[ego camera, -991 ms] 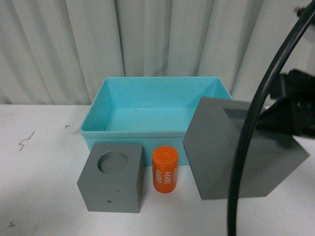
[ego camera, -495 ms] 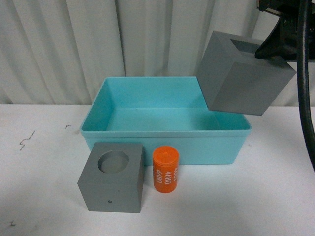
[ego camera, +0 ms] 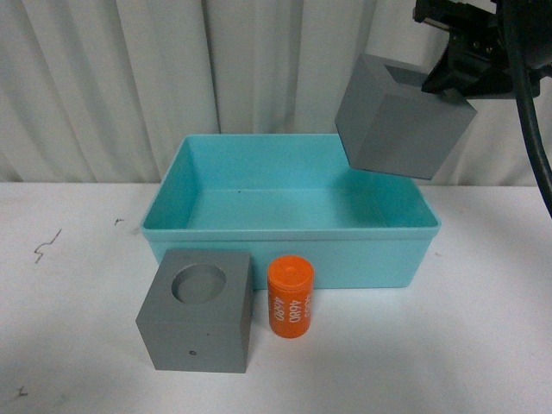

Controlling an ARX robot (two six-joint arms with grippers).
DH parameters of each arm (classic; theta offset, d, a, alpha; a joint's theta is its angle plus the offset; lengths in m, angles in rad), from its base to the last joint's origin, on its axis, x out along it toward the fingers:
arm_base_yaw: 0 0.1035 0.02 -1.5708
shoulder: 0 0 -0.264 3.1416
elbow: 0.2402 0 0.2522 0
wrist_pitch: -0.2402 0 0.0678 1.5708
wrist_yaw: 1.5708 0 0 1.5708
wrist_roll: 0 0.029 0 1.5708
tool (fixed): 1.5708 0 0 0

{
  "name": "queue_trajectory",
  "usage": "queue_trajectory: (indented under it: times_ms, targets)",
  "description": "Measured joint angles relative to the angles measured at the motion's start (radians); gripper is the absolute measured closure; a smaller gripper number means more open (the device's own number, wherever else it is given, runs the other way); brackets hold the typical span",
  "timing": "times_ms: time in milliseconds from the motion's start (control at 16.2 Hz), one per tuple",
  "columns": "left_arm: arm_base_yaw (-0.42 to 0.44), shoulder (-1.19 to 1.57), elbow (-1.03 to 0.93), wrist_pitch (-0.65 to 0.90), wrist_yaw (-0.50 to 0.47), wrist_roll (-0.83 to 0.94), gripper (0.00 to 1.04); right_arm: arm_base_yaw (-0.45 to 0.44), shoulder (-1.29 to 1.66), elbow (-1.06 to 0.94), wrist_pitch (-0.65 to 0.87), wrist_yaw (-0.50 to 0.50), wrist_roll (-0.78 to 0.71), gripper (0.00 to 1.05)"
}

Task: Place gray and orange parts in blue box

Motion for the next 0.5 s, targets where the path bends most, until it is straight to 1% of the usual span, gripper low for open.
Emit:
queue_trajectory:
  times_ms: [310, 495]
  targets:
    - [0.0, 0.0, 0.0, 0.0, 0.0, 0.0, 0.07, 0.006, 0.183, 0.201, -0.042, -0.013, 0.016, 0.86]
    - [0.0, 0.0, 0.0, 0.0, 0.0, 0.0, 0.07, 0.036, 0.254, 0.25, -0.054, -0.014, 0.034, 0.86]
